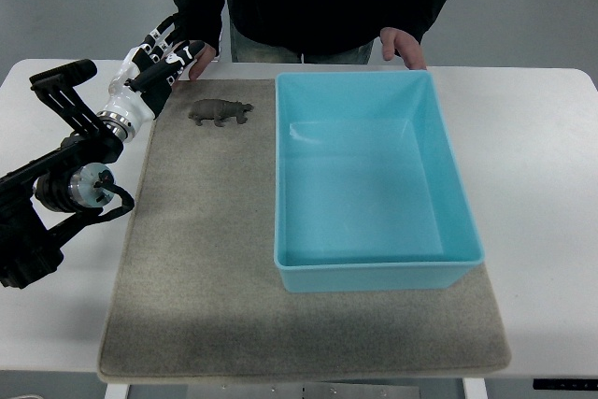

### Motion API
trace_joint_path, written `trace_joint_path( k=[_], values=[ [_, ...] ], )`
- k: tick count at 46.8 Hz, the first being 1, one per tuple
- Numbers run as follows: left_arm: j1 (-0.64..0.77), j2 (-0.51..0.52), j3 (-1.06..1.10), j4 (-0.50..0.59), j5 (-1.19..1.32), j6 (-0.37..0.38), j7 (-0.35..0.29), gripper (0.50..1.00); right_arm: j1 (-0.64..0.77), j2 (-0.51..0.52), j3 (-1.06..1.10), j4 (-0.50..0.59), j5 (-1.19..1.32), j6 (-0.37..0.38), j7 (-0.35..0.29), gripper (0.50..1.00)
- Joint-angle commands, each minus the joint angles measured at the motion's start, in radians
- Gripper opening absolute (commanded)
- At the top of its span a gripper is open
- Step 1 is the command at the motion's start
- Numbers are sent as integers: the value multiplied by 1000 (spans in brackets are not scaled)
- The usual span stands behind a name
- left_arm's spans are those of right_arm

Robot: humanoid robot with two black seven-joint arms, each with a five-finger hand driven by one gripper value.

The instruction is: Place brown hippo in blue box with left hand

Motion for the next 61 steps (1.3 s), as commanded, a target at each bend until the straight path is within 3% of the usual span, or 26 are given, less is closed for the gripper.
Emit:
trace_joint_path(
  k=[1,61],
  values=[
    [-1,0,1,0,0,0,0,996,0,0,0,0,0,1,0,936],
    [-100,35,50,38,-6,-14,0,996,0,0,0,0,0,0,0,936]
  ],
)
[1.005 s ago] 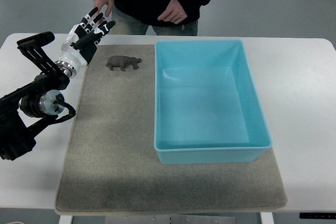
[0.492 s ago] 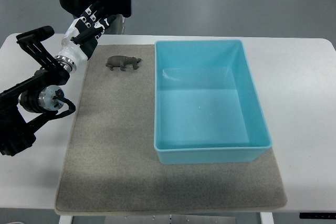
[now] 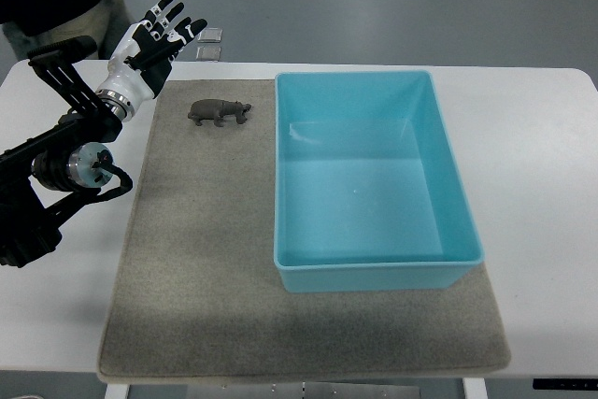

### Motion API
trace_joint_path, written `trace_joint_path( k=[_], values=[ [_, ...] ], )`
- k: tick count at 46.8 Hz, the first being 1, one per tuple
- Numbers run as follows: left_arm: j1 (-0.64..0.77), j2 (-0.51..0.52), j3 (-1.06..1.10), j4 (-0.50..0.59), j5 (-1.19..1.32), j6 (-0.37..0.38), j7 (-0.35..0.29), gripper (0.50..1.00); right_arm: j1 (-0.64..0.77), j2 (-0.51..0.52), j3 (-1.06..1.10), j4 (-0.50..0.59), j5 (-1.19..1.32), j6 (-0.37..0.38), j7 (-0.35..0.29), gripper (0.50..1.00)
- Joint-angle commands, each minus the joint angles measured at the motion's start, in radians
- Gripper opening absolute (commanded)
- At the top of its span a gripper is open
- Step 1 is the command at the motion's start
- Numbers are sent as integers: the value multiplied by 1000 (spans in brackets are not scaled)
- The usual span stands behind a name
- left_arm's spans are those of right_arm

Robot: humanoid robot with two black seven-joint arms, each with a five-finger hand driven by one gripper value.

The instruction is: Place brown hippo in blue box with left hand

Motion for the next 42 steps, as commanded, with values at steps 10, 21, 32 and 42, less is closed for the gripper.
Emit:
trace_joint_path(
  k=[10,21,32,42],
  values=[
    [-54,24,92,36,2,-3,0,996,0,0,0,0,0,-1,0,936],
    [-92,67,157,42,2,-41,0,996,0,0,0,0,0,-1,0,936],
    [-144,100,241,42,5,-43,0,996,0,0,0,0,0,-1,0,936],
    [-193,112,329,48,8,-47,0,996,0,0,0,0,0,1,0,936]
  ],
)
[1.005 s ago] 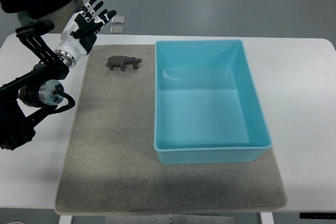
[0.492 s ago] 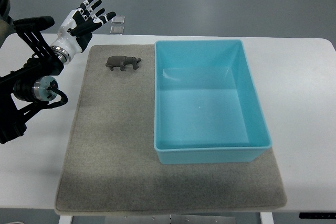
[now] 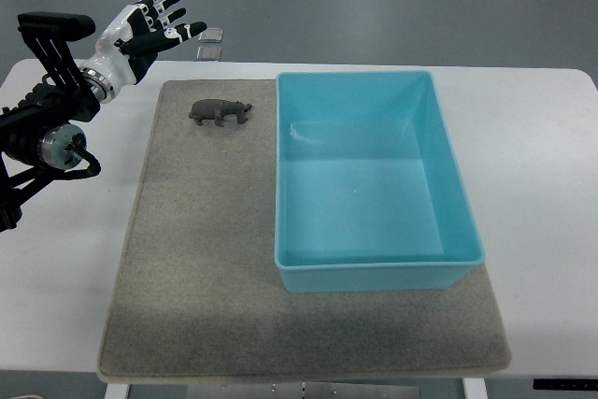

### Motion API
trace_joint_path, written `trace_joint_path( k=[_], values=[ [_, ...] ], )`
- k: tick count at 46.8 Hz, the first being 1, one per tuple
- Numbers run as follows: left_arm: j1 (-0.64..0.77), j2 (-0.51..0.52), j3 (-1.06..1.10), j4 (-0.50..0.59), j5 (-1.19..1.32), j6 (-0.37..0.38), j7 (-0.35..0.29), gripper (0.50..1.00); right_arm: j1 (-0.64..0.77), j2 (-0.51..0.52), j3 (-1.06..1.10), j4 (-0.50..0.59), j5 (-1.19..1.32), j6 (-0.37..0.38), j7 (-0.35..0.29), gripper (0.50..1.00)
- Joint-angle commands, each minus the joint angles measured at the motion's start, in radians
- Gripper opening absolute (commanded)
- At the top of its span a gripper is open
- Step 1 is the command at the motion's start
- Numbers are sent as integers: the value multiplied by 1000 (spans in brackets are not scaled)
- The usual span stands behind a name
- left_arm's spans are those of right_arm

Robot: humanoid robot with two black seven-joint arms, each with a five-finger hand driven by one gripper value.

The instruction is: Place brown hippo in blue box with left hand

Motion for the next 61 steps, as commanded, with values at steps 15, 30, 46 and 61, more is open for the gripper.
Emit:
trace_joint_path(
  k=[15,30,46,61],
  values=[
    [-131,41,213,66,-5,-84,5,999,0,0,0,0,0,0,0,936],
    [-208,35,350,92,70,-83,9,994,0,0,0,0,0,1,0,936],
    [-232,29,386,100,403,-65,14,986,0,0,0,0,0,0,0,936],
    [-245,1,386,133,693,-28,81,979,0,0,0,0,0,0,0,936]
  ],
)
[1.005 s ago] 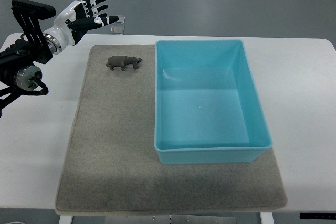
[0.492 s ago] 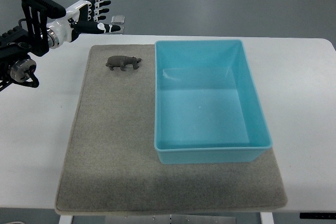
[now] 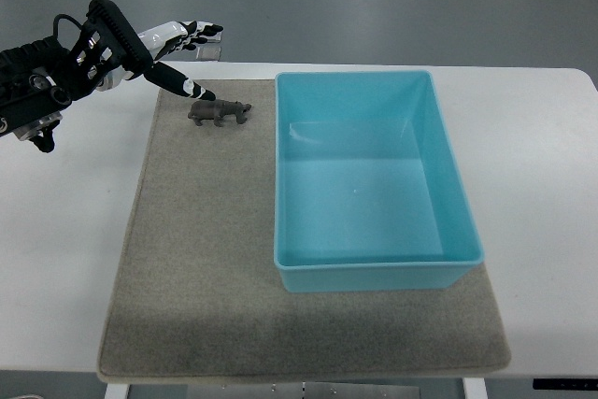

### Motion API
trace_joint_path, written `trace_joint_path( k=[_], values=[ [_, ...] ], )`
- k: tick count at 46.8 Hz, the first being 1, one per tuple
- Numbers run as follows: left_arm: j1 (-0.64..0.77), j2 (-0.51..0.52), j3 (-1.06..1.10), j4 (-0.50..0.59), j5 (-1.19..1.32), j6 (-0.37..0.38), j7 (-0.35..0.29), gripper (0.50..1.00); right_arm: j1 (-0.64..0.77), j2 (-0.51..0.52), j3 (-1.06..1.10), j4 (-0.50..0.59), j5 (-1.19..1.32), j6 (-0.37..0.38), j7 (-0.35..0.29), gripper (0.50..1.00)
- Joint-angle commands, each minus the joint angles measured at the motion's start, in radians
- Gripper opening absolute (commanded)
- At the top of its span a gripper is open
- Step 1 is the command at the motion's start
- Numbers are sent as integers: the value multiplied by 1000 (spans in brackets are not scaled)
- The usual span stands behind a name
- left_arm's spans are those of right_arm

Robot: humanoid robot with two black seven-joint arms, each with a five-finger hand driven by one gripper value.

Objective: Place brown hippo in blue box with left hand
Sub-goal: 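Reach the left hand over the brown hippo and lower the fingers onto it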

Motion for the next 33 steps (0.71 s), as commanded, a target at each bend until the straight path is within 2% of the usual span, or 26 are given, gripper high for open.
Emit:
trace_joint_path(
  k=[1,5,9,27,33],
  values=[
    [-1,-13,0,12,66,32,14,979,0,0,0,0,0,0,0,936],
    [1,-22,0,20,129,49,15,975,0,0,0,0,0,1,0,936],
    [1,-25,0,30,171,50,15,939,0,0,0,0,0,0,0,936],
    [1,-48,3,93,254,49,14,930,0,0,0,0,0,1,0,936],
    [1,-48,11,93,281,49,12,898,0,0,0,0,0,0,0,936]
  ],
)
